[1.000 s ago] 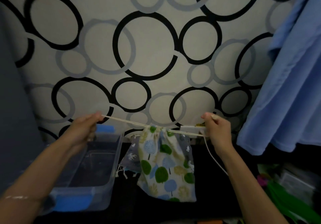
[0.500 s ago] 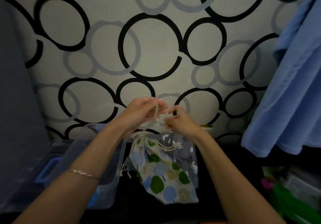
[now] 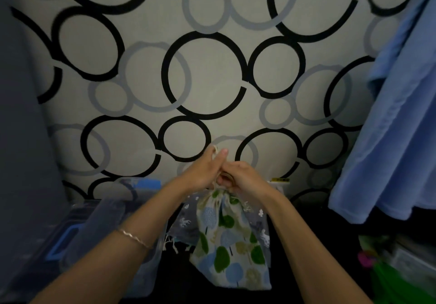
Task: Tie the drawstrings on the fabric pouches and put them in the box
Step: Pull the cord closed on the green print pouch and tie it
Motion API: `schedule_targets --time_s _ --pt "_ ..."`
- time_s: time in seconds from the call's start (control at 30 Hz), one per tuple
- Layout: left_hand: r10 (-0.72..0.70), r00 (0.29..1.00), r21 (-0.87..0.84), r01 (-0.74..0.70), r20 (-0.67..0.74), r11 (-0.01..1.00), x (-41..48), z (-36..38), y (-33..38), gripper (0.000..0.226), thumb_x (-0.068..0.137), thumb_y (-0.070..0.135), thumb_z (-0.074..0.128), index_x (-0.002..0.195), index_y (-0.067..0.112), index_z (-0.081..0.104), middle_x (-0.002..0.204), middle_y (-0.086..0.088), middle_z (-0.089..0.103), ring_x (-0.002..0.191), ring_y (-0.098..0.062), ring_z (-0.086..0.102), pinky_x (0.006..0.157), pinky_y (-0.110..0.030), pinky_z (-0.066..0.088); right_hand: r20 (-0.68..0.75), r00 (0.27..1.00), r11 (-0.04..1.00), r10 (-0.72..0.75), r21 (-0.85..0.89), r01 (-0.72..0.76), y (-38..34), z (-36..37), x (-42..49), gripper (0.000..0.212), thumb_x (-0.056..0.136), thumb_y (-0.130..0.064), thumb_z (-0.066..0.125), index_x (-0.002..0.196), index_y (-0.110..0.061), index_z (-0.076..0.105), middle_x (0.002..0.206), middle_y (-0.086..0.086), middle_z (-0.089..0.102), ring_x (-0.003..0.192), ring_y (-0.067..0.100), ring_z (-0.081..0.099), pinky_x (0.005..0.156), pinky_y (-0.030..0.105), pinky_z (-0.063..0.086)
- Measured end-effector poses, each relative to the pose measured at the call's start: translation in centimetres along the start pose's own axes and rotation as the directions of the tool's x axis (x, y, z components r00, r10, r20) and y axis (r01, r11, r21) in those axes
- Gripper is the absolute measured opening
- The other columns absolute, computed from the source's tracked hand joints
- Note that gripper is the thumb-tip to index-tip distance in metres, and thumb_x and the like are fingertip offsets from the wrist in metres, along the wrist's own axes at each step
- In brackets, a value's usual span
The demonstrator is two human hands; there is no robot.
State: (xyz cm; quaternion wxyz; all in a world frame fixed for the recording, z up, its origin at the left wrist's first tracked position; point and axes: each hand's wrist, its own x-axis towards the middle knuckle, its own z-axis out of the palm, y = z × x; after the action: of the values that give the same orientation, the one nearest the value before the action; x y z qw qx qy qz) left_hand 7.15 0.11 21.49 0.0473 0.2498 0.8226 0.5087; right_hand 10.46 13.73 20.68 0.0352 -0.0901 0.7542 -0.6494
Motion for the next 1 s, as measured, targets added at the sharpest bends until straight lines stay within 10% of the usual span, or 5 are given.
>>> schedule_targets --time_s 0.17,0.37,0.57,0.73,1.0 --pt "0.036 0.977 -0.03 -0.043 -0.209 0.999 -0.3 1.1 -1.2 0.027 0.099 0.042 0.043 0.104 0.018 0.056 0.096 0.006 0.065 0.093 -0.011 0.061 0.082 -0.03 0.049 -0.124 0.992 0.996 0.002 0.089 0.009 0.1 -0.5 0.0 0.033 0.103 -0.028 0.045 0.102 -0.004 0.069 0.059 -0.001 0.051 0.045 0.005 0.035 0.041 0.016 0.027" --pt "0.009 0.966 -0.083 -0.032 -0.259 0.996 -1.3 -3.3 -1.6 0.018 0.098 0.024 0.05 0.098 0.02 0.068 0.089 0.01 0.064 0.081 -0.002 0.056 0.067 -0.018 0.039 -0.33 0.944 1.0 0.005 -0.001 -0.005 1.3 -4.0 -0.2 0.034 0.1 -0.034 0.049 0.086 -0.01 0.07 0.053 -0.003 0.041 0.051 0.011 0.034 0.051 0.023 0.029" --pt "0.03 0.995 0.422 0.014 -0.096 0.907 -1.8 -5.4 -4.5 0.024 0.1 0.025 0.046 0.112 0.025 0.067 0.119 0.004 0.062 0.108 -0.012 0.057 0.095 -0.034 0.046 -0.146 0.987 0.994 -0.062 -0.096 0.048 1.0 -2.8 -0.5 0.034 0.104 -0.026 0.042 0.087 -0.006 0.064 0.056 -0.003 0.047 0.052 0.009 0.038 0.057 0.022 0.034" --pt "0.152 0.978 -0.06 -0.145 0.143 0.988 -1.3 -0.6 -1.1 0.024 0.1 0.023 0.048 0.092 0.016 0.069 0.085 0.009 0.07 0.082 -0.004 0.065 0.081 -0.021 0.051 -0.091 0.991 0.971 -0.1 -0.227 0.077 0.3 -1.5 0.2 0.04 0.101 -0.033 0.048 0.083 -0.002 0.067 0.062 0.003 0.054 0.059 0.017 0.044 0.06 0.026 0.038" --pt "0.19 0.981 0.079 -0.187 -0.039 0.979 0.2 0.9 -2.5 0.02 0.089 0.032 0.065 0.073 0.023 0.073 0.068 -0.001 0.062 0.064 -0.006 0.05 0.065 -0.026 0.042 -0.229 0.969 0.992 -0.088 -0.107 0.065 1.1 -1.9 -0.3 0.031 0.096 -0.022 0.059 0.089 0.007 0.068 0.065 0.01 0.062 0.051 0.011 0.047 0.049 0.021 0.039"
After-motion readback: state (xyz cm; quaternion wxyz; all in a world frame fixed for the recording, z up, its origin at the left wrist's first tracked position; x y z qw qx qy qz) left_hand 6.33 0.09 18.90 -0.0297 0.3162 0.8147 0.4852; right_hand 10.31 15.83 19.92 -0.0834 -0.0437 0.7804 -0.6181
